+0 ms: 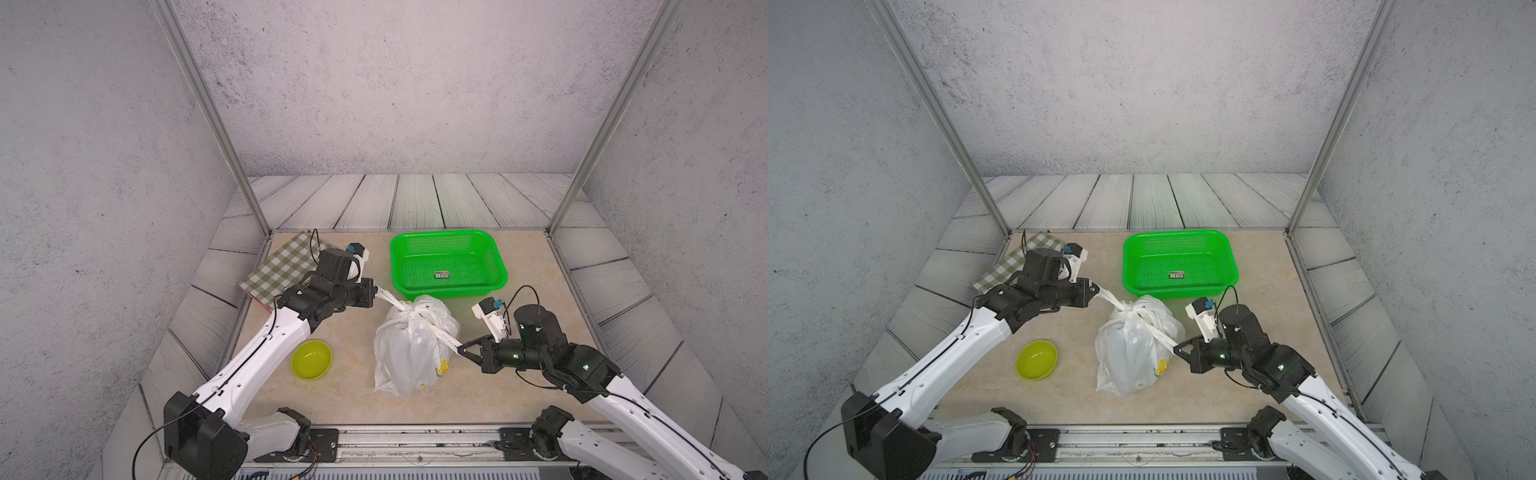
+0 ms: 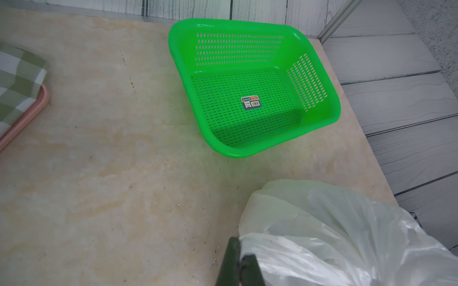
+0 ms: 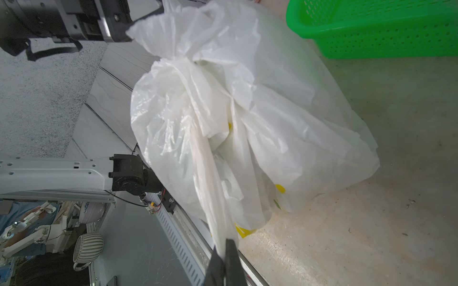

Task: Place the pineapple into a plastic bag & tie a knot
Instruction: Tie the plastic bag at the center of the board, then reset both arms

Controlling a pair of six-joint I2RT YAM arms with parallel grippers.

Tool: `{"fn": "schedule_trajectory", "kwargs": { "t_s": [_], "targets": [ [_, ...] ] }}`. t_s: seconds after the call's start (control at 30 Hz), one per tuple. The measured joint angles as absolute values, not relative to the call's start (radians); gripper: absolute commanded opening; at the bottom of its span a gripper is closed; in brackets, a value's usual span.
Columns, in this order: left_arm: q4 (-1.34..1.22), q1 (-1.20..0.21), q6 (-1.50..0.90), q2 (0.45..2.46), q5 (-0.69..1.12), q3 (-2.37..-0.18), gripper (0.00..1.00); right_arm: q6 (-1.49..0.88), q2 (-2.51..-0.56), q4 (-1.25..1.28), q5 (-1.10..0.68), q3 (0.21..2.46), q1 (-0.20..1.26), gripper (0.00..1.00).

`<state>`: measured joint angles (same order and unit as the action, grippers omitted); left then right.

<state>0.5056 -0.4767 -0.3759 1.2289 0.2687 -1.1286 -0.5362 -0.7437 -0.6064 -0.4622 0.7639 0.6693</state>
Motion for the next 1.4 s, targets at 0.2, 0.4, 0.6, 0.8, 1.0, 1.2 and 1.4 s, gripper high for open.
{"fn": "schedule_trajectory", "kwargs": {
  "t_s": [0.2, 0.4, 0.6, 0.8, 1.0, 1.2, 1.4],
  "targets": [
    [0.466, -0.408, -0.367, 1.212, 0.242, -1.122, 1.00, -0.522, -0.772, -0.707, -0.369, 0.859, 0.669, 0.90],
    [0.474, -0.407, -0.366, 1.122, 0.198, -1.112, 0.99, -0.500, -0.728, -0.693, -0.131, 0.985, 0.669, 0.99],
    [0.387, -0.406, -0.291, 1.007, 0.079, -1.084, 1.00, -0.459, -0.730, -0.644, 0.084, 1.065, 0.669, 0.99],
    [0.218, -0.406, -0.225, 0.904, 0.027, -0.979, 1.00, -0.355, -0.770, -0.466, 0.203, 1.070, 0.669, 0.99],
    [-0.059, -0.358, -0.171, 0.970, -0.132, -0.845, 1.00, -0.183, -0.897, -0.199, 0.410, 0.924, 0.523, 0.99],
    [-0.262, -0.210, -0.152, 1.199, -0.282, -0.586, 1.00, -0.134, -1.193, 0.057, 0.483, 0.715, 0.184, 0.99],
    [-0.388, -0.141, -0.121, 1.268, -0.317, -0.425, 1.00, -0.084, -1.324, 0.292, 0.498, 0.495, 0.133, 0.99]
  ]
}}
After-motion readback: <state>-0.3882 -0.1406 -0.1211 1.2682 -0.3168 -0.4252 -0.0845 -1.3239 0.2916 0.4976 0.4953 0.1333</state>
